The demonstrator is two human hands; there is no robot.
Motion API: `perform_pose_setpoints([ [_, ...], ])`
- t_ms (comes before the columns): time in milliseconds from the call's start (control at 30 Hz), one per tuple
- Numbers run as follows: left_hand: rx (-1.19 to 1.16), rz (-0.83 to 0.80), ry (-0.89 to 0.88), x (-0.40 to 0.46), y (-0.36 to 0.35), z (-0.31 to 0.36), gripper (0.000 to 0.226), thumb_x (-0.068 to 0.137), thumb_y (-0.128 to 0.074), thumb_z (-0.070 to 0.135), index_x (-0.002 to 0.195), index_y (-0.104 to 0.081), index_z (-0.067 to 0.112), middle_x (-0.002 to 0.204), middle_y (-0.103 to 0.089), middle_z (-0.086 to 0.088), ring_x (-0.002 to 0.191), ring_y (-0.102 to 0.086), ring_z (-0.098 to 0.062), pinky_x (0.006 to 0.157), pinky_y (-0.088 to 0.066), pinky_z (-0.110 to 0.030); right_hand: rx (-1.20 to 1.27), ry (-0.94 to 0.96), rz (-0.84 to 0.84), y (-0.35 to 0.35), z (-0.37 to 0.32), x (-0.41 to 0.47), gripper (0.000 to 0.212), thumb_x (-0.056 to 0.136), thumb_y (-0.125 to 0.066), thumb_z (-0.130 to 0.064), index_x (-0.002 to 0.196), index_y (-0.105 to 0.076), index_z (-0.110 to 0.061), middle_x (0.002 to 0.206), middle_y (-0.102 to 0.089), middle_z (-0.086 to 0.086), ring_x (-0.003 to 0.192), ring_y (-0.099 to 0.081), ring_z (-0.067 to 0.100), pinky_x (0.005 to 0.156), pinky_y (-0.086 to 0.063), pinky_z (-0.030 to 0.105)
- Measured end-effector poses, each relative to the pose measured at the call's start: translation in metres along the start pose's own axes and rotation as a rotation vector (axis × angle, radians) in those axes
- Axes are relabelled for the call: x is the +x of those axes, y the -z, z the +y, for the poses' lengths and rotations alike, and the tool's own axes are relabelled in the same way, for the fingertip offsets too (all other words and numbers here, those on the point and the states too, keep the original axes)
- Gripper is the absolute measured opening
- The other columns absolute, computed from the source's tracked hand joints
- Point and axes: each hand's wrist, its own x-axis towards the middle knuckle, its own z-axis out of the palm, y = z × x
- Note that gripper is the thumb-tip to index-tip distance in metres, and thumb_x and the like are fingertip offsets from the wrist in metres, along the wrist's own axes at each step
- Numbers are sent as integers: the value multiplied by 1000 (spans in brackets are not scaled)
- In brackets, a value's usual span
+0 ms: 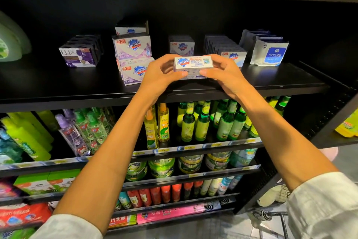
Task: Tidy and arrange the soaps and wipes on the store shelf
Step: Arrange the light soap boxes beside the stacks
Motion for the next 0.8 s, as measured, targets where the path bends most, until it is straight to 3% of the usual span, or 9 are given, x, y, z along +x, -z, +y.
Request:
perform_pose_setpoints([
  [133,5,15,35,2,-2,2,42,88,-81,12,128,-66,10,121,-74,0,115,-69,-11,100,-58,-37,1,19,0,1,-2,-1,56,89,-75,2,140,-55,-6,131,-70,13,123,-67,28,101,-57,41],
  [233,-32,15,67,3,-2,1,38,91,-79,16,126,-67,9,119,-76,-3,111,-72,-14,98,-59,-36,-7,23,-18,2,0,-1,76,84,-79,6,151,-47,-13,134,-66,18,126,-64,34,106,-53,48],
  [333,-54,24,105,5,-3,1,36,94,-76,20,127,-66,8,116,-77,-5,108,-74,-16,90,-58,-30,-40,13,-77,4,0,0,92,83,-80,8,157,-37,-23,139,-61,22,127,-63,36,106,-54,47],
  [400,-81,23,133,7,-4,1,37,95,-75,19,128,-66,6,116,-77,-6,108,-74,-17,93,-60,-34,-104,5,-115,3,-1,1,97,80,-81,9,158,-36,-26,141,-60,15,128,-63,30,105,-54,44],
  [600,-68,13,169,7,-4,5,47,97,-74,22,139,-59,10,114,-77,-6,107,-74,-16,96,-61,-39,-153,-5,-70,2,-1,1,75,77,-83,11,140,-55,-18,133,-68,5,122,-67,23,103,-56,46],
  [700,-59,-28,126,5,-1,5,62,93,-77,15,148,-49,20,130,-67,-3,117,-69,-15,94,-61,-39,-123,-2,-42,1,-1,1,73,76,-84,10,137,-57,-18,131,-69,7,120,-68,24,103,-56,47],
  [800,18,-98,40,4,4,2,80,85,-83,6,151,-44,30,147,-54,3,135,-55,-12,108,-53,-40,-82,-6,-40,2,0,1,73,75,-84,8,138,-57,-18,132,-68,10,121,-67,30,101,-55,56],
])
